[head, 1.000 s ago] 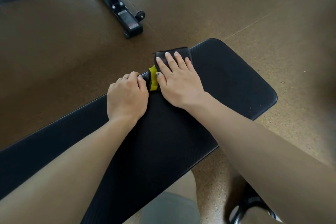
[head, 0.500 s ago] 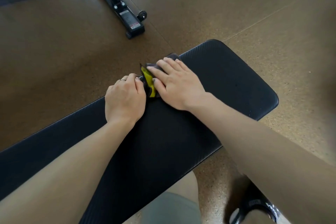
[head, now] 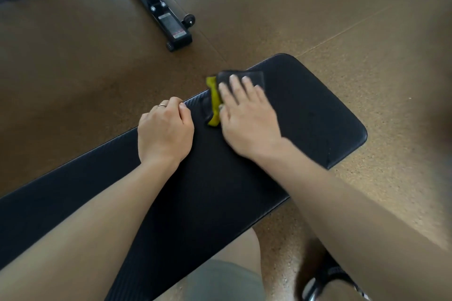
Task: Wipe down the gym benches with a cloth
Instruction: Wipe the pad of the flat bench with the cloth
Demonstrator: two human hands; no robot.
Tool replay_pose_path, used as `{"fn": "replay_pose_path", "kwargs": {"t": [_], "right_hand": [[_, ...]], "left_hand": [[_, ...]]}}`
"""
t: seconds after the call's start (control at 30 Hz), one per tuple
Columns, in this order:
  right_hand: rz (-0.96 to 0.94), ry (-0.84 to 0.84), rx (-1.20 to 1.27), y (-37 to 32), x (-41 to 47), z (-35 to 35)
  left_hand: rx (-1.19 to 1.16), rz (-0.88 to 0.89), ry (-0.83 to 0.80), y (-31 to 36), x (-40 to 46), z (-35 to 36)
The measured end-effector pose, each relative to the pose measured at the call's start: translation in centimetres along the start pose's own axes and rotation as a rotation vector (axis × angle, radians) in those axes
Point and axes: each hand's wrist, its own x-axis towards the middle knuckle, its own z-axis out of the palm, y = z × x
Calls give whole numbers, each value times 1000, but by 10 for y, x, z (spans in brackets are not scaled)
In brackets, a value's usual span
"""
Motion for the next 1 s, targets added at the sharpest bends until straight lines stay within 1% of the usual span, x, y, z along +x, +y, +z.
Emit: {"fn": "replay_pose_path", "kwargs": {"t": [0.1, 0.23, 0.33, 0.47, 0.6, 0.73, 0.8, 0.87, 0.93, 1.0], "right_hand": [[-139, -52, -10, -14, -21, 4], [-171, -75, -41, 9, 6, -6], [-90, -87, -44, 33, 38, -13], [121, -38, -20, 79, 54, -26], [317, 14, -11, 96, 20, -24], [484, 45, 2, 82, -58, -20], [510, 55, 3, 58, -101, -16], [503, 19, -2, 34, -129, -11], [489, -10, -16, 26, -138, -9], [496, -17, -31, 33, -126, -10]], "left_hand": [[19, 27, 16, 0, -1, 1], [29, 21, 9, -1, 1, 1], [25, -5, -8, 1, 0, -1], [10, -12, -15, 2, -2, -3], [22, 0, -22, 2, -2, -2], [30, 5, -23, 1, -1, -1], [37, 12, -20, 1, -1, 0], [56, 29, -14, 1, -1, 1], [52, 39, -13, 1, -2, 2], [45, 39, -18, 1, -2, 1]]}}
